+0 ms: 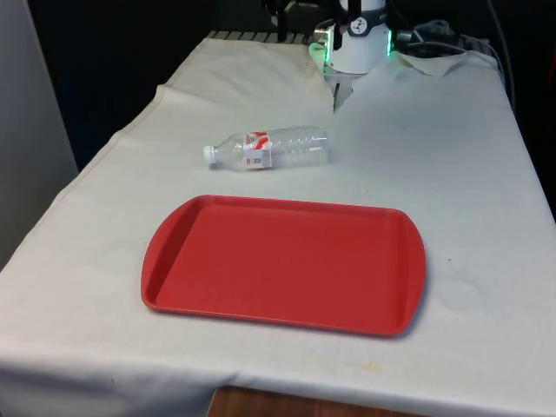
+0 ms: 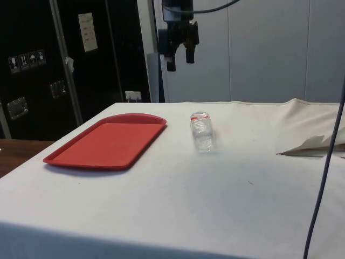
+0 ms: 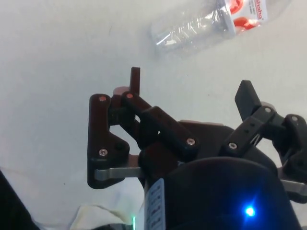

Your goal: Place the bottle upright on the tray.

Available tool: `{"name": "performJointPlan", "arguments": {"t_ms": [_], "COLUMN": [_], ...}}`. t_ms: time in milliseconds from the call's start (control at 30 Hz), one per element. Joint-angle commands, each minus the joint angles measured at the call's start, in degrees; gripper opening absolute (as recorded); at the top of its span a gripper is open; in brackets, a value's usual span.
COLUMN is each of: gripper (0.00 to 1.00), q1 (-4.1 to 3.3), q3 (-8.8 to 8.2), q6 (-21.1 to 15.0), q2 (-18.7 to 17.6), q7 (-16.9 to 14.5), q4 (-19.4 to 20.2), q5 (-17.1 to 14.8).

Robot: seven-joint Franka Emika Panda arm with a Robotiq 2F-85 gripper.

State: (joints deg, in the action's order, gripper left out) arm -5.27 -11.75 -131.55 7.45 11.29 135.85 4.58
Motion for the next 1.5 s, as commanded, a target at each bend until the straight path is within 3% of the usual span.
{"name": "performJointPlan", "arguments": {"t_ms": [0,400,700,867,1467], "gripper": [1.00,1.00,1.00,1.00,1.00], "q1": [0.11,0.17,0.11,0.17,0.17], "q3": [-0.11,-1.15,-2.01,-2.35,-2.46], "q6": [-1.4,-7.8,-9.5,-11.2,-11.4], "q2": [-0.2,-3.0,-4.8,-6.1,-8.4], "q7": [0.4,0.3,0.1,1.6,8.3], "q4": [0.5,3.1,3.5,3.8,3.7], "q5": [0.4,0.3,0.0,-0.2,-0.1]}}
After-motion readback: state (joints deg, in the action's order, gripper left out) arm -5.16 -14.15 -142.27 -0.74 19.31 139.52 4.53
